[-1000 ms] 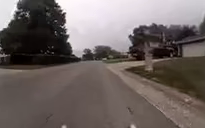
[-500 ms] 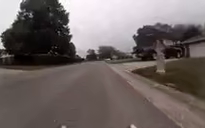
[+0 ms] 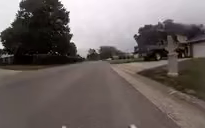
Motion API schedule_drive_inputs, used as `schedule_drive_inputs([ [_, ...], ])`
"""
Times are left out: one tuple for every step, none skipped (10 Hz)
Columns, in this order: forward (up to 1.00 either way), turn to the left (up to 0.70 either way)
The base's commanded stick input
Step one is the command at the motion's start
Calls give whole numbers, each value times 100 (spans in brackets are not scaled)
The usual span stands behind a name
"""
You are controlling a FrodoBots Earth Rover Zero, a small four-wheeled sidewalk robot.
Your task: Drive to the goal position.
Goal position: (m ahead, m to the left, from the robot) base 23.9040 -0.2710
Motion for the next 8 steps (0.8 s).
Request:
schedule_drive_inputs([
  [100,-2],
  [100,0],
  [100,0],
  [100,0],
  [100,0],
  [100,0],
  [100,0],
  [100,0],
])
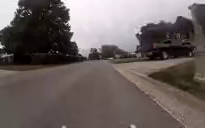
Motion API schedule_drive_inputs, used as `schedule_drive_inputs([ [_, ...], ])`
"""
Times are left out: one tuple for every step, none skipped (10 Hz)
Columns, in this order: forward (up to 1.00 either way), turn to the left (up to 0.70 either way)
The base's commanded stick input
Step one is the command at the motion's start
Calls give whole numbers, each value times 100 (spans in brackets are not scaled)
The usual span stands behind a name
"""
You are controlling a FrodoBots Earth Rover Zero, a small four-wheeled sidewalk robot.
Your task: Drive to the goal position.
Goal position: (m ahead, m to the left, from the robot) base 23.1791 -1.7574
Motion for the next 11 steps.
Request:
schedule_drive_inputs([
  [100,0],
  [100,-8],
  [100,-26],
  [100,-35],
  [100,-36],
  [100,-16],
  [100,0],
  [100,0],
  [100,0],
  [100,0],
  [100,0],
])
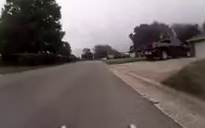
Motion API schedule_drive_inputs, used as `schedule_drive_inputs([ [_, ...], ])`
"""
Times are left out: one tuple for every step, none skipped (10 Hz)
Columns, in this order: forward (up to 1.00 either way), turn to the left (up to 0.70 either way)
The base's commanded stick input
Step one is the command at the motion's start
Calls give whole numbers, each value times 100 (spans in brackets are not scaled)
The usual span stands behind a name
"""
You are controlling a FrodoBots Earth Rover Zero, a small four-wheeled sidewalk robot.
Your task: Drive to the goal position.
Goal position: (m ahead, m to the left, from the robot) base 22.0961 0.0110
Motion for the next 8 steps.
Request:
schedule_drive_inputs([
  [100,0],
  [100,0],
  [100,0],
  [100,0],
  [100,0],
  [100,0],
  [100,0],
  [100,0],
])
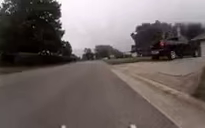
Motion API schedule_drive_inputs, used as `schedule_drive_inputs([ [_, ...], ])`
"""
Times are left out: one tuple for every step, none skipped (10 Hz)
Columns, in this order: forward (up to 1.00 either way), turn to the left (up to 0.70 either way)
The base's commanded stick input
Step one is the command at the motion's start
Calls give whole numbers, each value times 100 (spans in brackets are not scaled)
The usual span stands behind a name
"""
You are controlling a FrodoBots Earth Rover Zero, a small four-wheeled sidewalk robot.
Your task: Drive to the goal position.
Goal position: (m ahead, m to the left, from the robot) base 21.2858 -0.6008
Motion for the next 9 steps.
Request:
schedule_drive_inputs([
  [100,0],
  [100,0],
  [100,0],
  [100,0],
  [100,0],
  [100,0],
  [100,0],
  [100,0],
  [100,0],
])
